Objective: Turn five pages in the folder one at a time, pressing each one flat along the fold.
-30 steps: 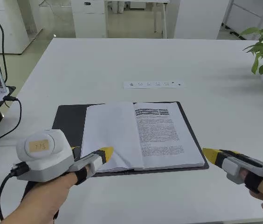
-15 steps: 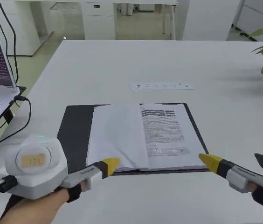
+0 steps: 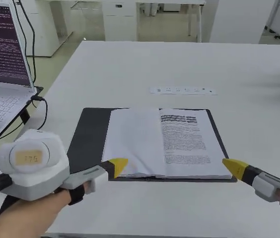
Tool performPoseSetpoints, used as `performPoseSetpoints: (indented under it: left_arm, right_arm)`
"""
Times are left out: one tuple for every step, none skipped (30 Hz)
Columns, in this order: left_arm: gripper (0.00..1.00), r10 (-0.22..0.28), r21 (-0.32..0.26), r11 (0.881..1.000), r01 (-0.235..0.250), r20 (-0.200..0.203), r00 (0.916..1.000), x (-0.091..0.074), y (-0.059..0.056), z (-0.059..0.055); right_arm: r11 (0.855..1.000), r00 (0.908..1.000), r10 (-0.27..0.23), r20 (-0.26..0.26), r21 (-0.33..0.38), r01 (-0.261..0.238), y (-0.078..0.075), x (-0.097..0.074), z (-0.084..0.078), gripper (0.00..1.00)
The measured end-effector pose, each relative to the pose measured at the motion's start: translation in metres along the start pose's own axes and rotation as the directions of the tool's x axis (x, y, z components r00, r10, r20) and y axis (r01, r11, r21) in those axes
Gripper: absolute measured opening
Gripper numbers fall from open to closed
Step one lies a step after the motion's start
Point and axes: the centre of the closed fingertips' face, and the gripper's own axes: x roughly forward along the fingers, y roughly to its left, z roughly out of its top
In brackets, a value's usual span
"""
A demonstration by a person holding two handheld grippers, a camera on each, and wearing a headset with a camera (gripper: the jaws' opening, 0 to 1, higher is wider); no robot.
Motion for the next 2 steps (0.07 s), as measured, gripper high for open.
performPoseSetpoints:
  left_arm:
    - [0.99,0.002,0.002,1.000,-0.002,-0.002,1.0000,-0.0009,0.0014,0.0006]
    - [0.99,0.005,0.003,1.000,-0.005,-0.007,1.0000,-0.0009,0.0049,0.0008]
  right_arm:
    - [1.000,1.0000,-0.002,-0.003,0.002,0.002,-0.0006,-0.0006,0.0000,1.00]
    - [1.000,1.0000,-0.003,-0.006,0.004,0.003,-0.0017,-0.0013,0.0005,1.00]
